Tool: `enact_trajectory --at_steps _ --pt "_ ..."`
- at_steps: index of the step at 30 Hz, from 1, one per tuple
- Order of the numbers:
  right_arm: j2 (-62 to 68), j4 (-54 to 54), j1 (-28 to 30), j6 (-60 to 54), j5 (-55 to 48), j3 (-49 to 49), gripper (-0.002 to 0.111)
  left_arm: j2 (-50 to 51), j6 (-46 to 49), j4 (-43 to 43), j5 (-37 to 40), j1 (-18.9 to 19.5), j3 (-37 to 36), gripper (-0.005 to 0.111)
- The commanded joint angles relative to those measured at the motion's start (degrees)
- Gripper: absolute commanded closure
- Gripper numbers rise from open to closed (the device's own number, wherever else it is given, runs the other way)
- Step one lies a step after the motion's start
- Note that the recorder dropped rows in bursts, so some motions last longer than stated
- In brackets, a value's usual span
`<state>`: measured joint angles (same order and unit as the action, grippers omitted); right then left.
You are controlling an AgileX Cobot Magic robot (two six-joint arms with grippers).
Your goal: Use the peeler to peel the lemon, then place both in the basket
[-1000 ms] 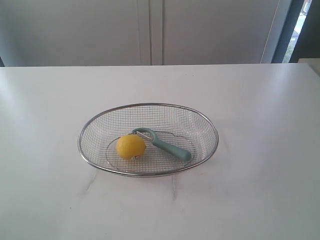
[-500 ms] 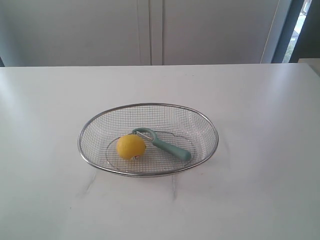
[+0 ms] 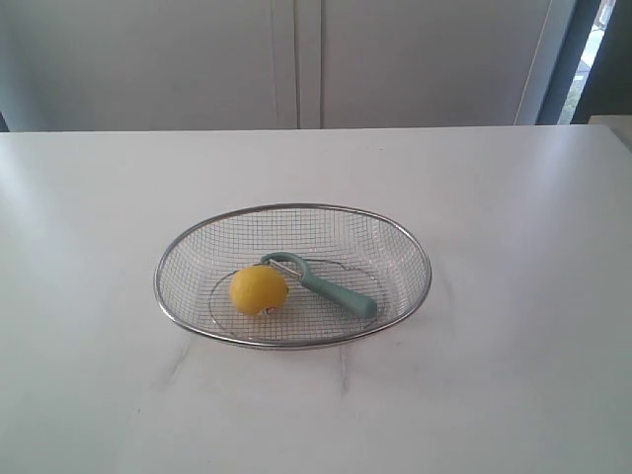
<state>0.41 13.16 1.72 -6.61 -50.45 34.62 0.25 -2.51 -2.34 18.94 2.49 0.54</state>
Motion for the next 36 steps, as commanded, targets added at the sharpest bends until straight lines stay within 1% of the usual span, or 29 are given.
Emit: enact_trajectory --at_steps 1,6,12,16,22,25,28,36 --pt "-0.4 -0.6 0.6 -0.1 0.5 -3.7 0.108 -0.2 0.2 0.6 0.2 -0.5 -0.5 0.107" --pt "-0.4 -3.2 0.6 -0.1 3.8 -7.4 0.108 -0.2 0.2 0.6 0.2 -0.5 -0.5 0.107" --pt "-0.4 -5.5 0.7 -0.7 14.4 -12.1 0.108 -0.2 0.2 0.6 0.2 -0.5 -0.5 0.107" --pt "-0.4 -6.7 2.0 -0.7 19.4 -16.0 0.108 -0.2 0.2 0.6 0.2 -0.5 -0.5 0.107" --pt "-0.4 -10.6 4.2 -0.7 20.7 -21.5 0.108 -0.2 0.2 0.6 0.2 -0.5 -0.5 0.107" --pt "-0.4 -10.7 4.2 -0.7 21.5 -24.2 0.108 -0.2 0.2 0.6 0.2 -0.5 -0.5 0.107" --pt "-0.4 -10.7 4.2 -0.7 26.3 -26.4 0.108 -0.2 0.2 0.6 0.2 -0.5 -0.5 0.107" --pt "-0.4 -10.7 4.2 -0.7 27.4 -31.4 0.108 -0.2 0.2 0.6 0.2 -0.5 -0.5 0.107"
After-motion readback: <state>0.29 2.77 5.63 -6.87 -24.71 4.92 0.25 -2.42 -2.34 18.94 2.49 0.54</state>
